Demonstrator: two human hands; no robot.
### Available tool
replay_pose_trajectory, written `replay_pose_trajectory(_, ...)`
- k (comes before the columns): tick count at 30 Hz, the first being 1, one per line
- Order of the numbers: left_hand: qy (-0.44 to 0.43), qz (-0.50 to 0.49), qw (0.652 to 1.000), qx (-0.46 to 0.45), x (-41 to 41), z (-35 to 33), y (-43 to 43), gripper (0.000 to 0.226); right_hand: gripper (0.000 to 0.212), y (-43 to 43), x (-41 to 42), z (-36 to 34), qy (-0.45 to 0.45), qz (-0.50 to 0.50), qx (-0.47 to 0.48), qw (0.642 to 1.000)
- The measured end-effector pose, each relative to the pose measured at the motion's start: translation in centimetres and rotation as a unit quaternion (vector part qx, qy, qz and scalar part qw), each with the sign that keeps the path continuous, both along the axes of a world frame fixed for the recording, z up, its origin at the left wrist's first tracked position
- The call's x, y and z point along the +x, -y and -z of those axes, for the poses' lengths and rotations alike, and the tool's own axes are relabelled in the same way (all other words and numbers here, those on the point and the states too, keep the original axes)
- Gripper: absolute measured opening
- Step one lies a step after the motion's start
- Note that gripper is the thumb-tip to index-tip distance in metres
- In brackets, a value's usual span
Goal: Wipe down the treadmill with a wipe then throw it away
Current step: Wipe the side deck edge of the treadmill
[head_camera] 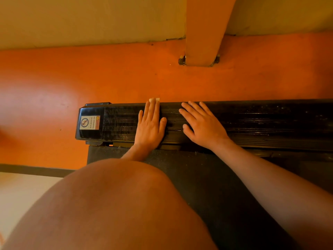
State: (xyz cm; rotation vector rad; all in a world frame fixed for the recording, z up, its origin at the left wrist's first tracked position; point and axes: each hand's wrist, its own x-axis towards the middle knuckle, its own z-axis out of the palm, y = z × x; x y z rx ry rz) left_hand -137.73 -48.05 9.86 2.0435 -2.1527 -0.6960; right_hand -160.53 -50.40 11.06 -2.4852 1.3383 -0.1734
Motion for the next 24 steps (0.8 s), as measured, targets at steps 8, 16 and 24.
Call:
replay_pose_trajectory(8, 0.006, 0.025, 1.0, 0.001, 0.4, 0.1, -2.8, 0.068, 0.055, 0.0, 0.0, 0.3, 0.008, -0.003, -0.01, 1.0)
replay_pose_trajectory(16, 0.015, 0.018, 1.0, -0.008, 0.1, 0.6, -1.9, 0.068, 0.057, 0.0, -0.1, 0.2, -0.006, -0.005, -0.001, 1.0)
replay_pose_trajectory(24, 0.024, 0.003, 1.0, -0.005, -0.5, 0.2, -5.0, 0.069, 0.057, 0.0, 0.0, 0.1, -0.004, -0.005, -0.002, 1.0)
